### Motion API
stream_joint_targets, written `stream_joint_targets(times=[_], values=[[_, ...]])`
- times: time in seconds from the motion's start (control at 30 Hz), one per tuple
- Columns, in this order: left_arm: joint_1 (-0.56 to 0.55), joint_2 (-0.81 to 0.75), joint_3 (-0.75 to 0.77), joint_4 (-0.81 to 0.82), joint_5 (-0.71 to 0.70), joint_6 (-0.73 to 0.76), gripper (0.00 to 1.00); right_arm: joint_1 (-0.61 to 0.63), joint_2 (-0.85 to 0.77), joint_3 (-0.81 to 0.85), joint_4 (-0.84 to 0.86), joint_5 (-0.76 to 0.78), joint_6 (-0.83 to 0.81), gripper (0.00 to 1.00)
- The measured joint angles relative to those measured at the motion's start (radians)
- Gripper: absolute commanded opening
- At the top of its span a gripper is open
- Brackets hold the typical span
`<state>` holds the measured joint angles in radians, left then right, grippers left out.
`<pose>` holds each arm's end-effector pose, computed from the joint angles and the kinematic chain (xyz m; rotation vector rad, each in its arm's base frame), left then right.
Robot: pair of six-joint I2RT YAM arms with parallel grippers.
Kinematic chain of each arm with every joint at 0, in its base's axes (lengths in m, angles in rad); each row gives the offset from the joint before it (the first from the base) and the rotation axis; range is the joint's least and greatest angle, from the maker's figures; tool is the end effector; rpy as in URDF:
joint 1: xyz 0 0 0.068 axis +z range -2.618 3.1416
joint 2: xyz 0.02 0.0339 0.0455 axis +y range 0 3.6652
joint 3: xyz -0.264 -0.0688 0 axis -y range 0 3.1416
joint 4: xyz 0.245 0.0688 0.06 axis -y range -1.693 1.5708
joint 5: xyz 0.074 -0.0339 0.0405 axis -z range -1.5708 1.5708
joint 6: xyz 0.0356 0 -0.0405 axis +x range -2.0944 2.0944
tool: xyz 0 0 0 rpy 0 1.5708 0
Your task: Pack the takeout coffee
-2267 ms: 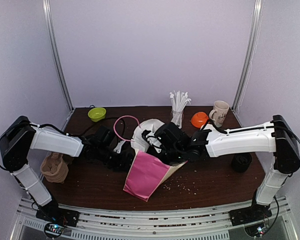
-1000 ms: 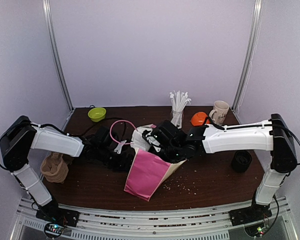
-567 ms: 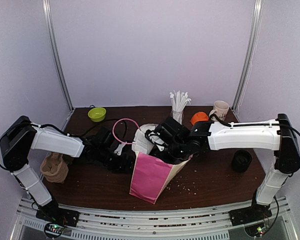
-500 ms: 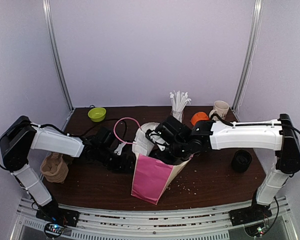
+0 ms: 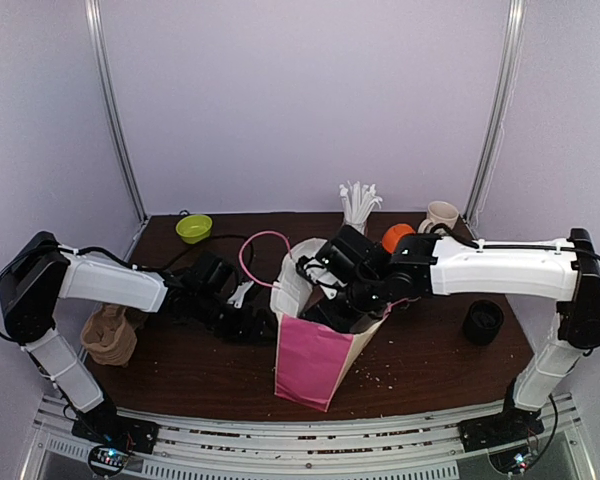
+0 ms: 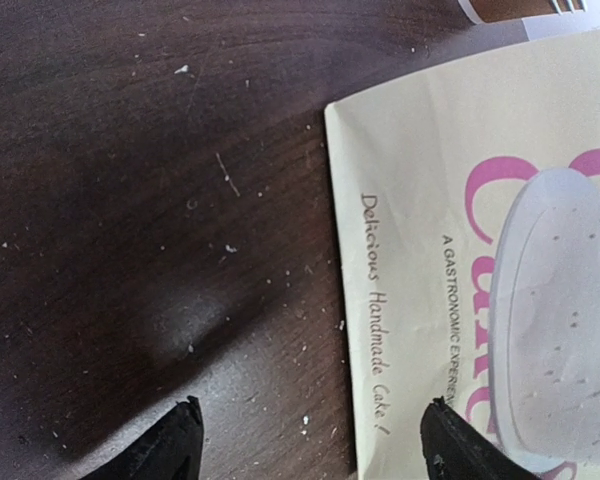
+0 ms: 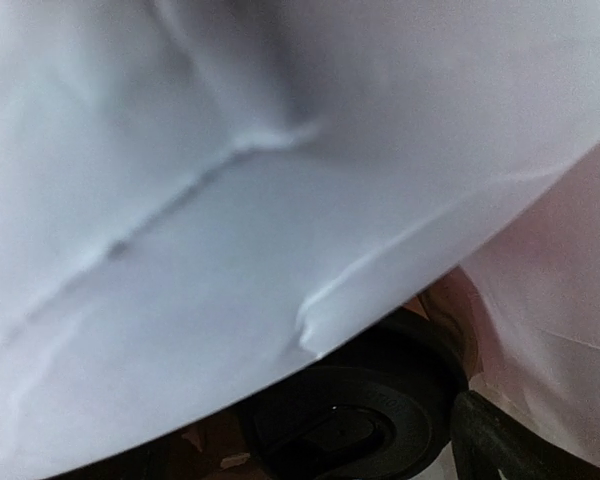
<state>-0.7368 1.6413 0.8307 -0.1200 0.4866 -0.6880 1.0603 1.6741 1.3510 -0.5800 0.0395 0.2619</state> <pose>0.2213 -0.2232 0.1561 0.2936 2.7464 -1.1136 0.1803 0.3190 0.2692 -0.9733 2.3522 0.5024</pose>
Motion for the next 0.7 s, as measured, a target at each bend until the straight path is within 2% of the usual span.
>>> stream_joint_targets(times=[0.3, 0.7], values=[[0.000, -0.012, 0.000, -0.012, -0.008, 0.002, 0.79, 0.000, -0.082, 0.011, -0.005, 0.002, 0.000, 1.00], [0.000, -0.039, 0.002, -0.025, -0.019, 0.006, 0.82, 0.000, -0.101, 0.091, -0.065, 0.022, 0.001, 1.00]])
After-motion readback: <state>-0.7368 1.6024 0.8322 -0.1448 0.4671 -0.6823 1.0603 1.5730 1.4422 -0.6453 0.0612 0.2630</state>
